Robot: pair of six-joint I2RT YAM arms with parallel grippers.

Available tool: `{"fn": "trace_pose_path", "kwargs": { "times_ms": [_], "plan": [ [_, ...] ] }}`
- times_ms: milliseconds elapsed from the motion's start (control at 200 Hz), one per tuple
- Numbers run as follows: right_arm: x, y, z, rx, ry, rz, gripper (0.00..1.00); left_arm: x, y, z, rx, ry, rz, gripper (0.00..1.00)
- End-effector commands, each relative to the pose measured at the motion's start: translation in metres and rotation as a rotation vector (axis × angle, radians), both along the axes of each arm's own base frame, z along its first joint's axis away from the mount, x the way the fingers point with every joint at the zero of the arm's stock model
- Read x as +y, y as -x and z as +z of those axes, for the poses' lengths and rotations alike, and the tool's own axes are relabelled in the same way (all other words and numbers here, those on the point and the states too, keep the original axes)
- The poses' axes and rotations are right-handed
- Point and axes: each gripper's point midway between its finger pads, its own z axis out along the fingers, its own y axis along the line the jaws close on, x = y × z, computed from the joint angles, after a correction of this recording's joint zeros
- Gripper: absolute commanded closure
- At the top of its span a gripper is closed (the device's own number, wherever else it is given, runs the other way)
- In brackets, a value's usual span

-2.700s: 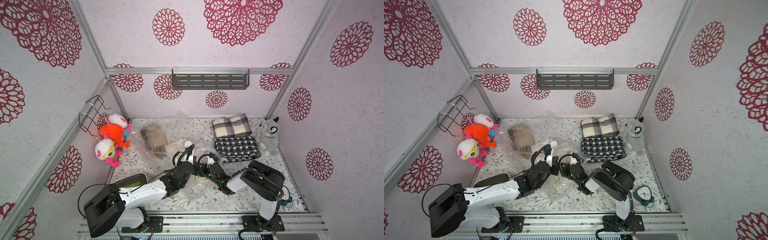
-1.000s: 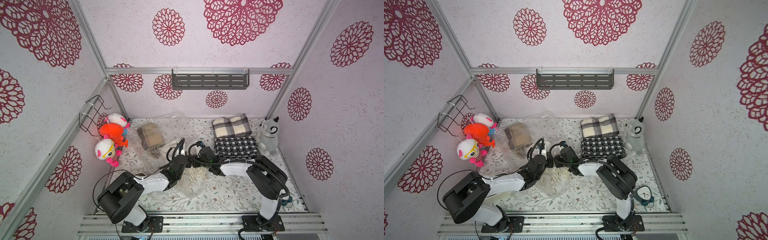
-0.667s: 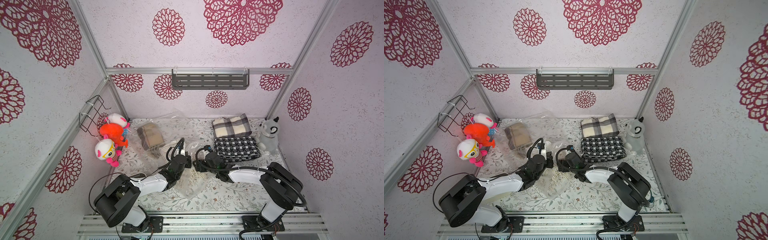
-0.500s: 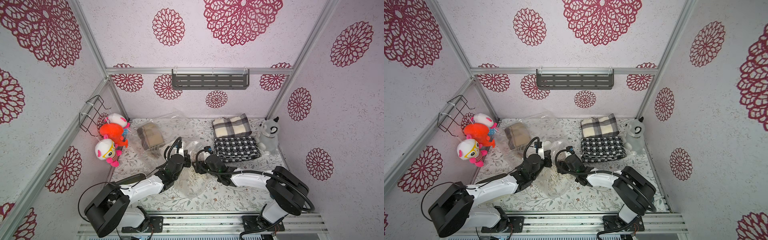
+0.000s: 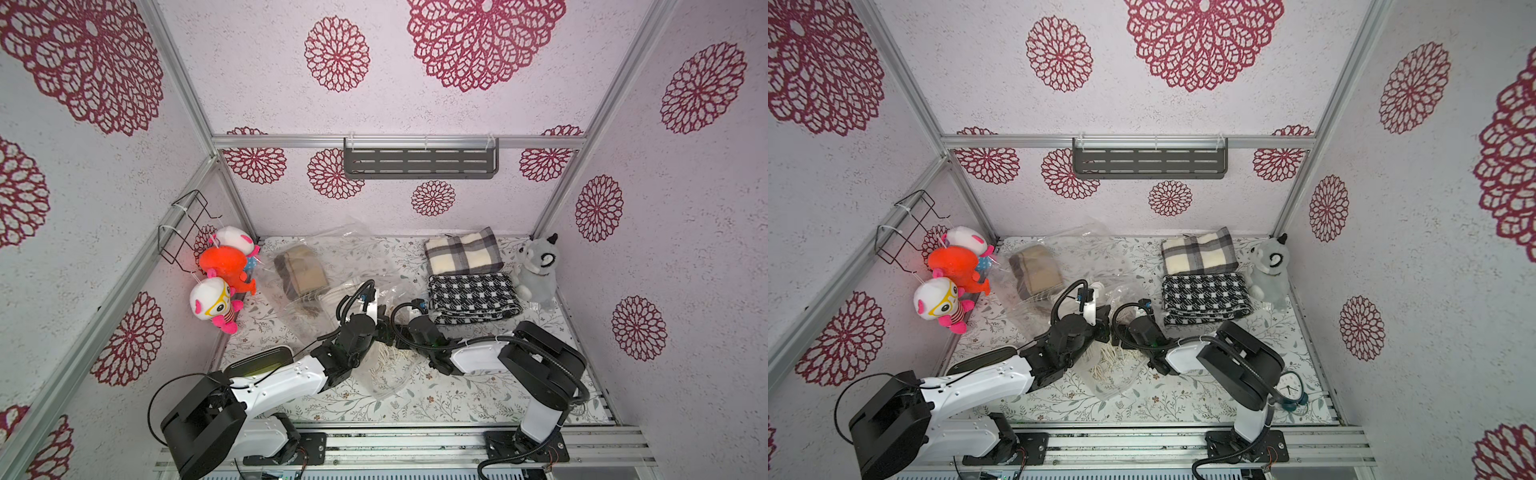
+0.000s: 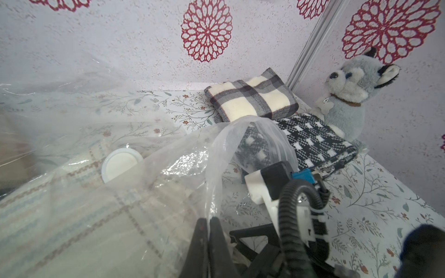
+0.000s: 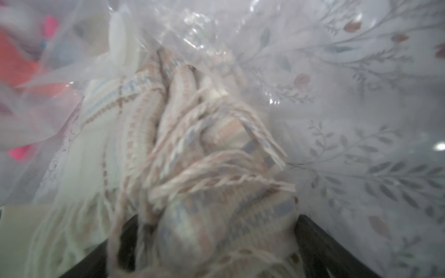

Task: Take the scarf out of the vacuum bag
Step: Take out the scarf from the vacuum bag.

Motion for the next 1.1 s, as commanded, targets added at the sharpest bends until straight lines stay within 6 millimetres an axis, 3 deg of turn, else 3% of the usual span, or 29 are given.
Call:
{"fn": "trace_pose_path", "kwargs": {
  "times_ms": [0,260,340,370,480,520,630,906,1091],
  "plan": [
    [0.013,-0.003,0.008,-0.015,-0.070,-0.035,0.01,-0.003,0.001,0.008,-0.028,0.001,-0.003,1.00],
    [0.043,0.006,0.004,-0.055,-0.155,0.011,0.02,-0.004,0.001,0.010,-0.017,-0.002,-0.006,1.00],
    [0.044,0.005,-0.004,-0.054,-0.156,0.011,0.11,-0.007,0.000,0.006,-0.009,-0.005,-0.009,1.00],
    [0.044,0.005,-0.006,-0.055,-0.160,0.014,0.17,-0.007,-0.001,0.005,-0.009,-0.009,-0.007,1.00],
    [0.041,0.005,-0.008,-0.066,-0.175,0.026,0.56,-0.005,-0.003,0.003,-0.013,-0.024,0.008,1.00],
    [0.041,0.006,-0.009,-0.060,-0.179,0.038,0.63,-0.003,-0.003,0.004,-0.015,-0.026,0.018,1.00],
    [0.041,0.010,-0.008,-0.051,-0.200,0.064,1.00,0.003,-0.005,0.000,-0.010,-0.043,0.049,1.00],
    [0.036,0.030,0.019,-0.035,-0.166,0.152,1.00,0.010,-0.019,-0.026,0.026,-0.055,0.098,1.00],
    [0.029,0.049,0.025,0.008,-0.163,0.212,1.00,0.009,-0.031,-0.037,0.054,-0.062,0.108,1.00]
  ]
}}
